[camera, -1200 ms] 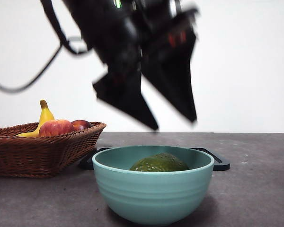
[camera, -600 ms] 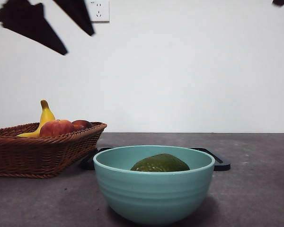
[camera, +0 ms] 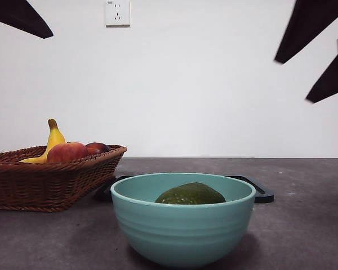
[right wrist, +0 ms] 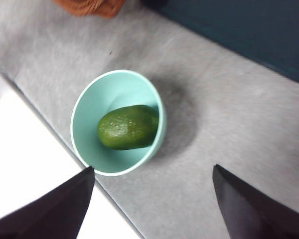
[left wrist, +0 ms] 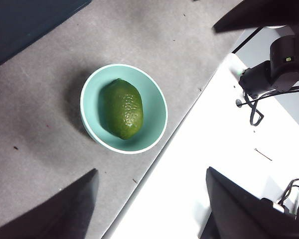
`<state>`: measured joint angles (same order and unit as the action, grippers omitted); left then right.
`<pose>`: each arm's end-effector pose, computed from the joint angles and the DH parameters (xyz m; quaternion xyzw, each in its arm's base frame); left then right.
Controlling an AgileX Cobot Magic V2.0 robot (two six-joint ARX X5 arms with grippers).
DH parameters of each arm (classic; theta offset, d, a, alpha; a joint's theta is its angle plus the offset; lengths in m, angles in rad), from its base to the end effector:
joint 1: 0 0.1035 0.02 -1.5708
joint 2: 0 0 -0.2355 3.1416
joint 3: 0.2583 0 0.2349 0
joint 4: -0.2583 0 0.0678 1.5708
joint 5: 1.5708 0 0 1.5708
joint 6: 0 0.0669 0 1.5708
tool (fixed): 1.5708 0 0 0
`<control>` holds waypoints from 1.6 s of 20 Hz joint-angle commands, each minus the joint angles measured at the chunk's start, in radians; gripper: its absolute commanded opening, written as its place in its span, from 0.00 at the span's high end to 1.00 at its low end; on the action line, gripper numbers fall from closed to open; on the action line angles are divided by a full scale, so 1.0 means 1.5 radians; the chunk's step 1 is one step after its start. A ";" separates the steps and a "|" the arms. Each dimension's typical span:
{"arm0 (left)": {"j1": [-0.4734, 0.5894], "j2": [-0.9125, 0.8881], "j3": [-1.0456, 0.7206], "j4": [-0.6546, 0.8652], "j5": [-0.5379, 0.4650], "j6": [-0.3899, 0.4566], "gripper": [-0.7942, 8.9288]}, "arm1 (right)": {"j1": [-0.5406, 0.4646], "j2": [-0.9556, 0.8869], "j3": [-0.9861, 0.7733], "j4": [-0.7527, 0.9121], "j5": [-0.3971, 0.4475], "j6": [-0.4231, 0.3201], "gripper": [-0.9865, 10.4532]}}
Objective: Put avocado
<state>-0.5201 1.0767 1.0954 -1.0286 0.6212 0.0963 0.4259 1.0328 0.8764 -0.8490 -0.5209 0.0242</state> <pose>0.1536 -0.1328 0.2716 0.0110 0.4598 -0.4955 0.7368 0.1688 0.1131 0.2234 0.0323 0.4860 0.3937 0.7796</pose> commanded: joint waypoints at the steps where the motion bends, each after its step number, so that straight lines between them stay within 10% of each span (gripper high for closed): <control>1: -0.004 0.004 0.004 0.003 0.005 0.016 0.57 | 0.027 0.038 0.013 0.022 0.000 0.001 0.58; 18: -0.004 0.004 0.004 0.006 0.005 0.016 0.57 | 0.186 0.315 0.013 0.274 0.194 0.020 0.71; 32: -0.004 0.004 0.004 0.007 0.005 0.016 0.57 | 0.195 0.338 0.023 0.286 0.172 0.050 0.90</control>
<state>-0.5201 1.0767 1.0946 -1.0245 0.6250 0.1070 0.7086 1.5276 0.8875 -0.4332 -0.2607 0.0750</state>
